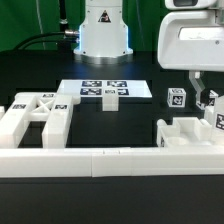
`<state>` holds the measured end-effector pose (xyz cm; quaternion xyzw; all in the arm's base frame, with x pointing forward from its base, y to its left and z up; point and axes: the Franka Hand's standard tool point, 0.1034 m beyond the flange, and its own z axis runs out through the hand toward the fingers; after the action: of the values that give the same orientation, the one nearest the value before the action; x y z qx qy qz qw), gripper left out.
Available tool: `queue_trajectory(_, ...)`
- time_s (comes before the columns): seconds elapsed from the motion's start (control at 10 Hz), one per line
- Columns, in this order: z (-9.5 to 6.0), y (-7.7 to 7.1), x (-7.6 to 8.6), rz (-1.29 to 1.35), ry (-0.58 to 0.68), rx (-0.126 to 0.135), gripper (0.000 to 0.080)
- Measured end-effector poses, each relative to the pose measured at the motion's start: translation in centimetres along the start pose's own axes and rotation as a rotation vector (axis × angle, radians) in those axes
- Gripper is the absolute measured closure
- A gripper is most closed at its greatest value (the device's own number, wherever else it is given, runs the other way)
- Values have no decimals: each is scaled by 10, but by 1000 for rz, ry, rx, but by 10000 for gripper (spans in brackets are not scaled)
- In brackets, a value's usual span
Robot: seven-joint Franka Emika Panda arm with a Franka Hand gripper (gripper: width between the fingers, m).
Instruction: Assemble chair
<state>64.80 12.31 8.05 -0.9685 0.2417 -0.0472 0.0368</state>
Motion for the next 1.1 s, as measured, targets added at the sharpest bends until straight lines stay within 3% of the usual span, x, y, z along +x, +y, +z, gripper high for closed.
queue_trajectory(0.6,4,2,-3,-665,4,-35,151)
queue_trajectory(1.0,3,4,0,-883,5,-46,151)
queue_trajectory(1.1,3,4,0,-882,5,-46,276)
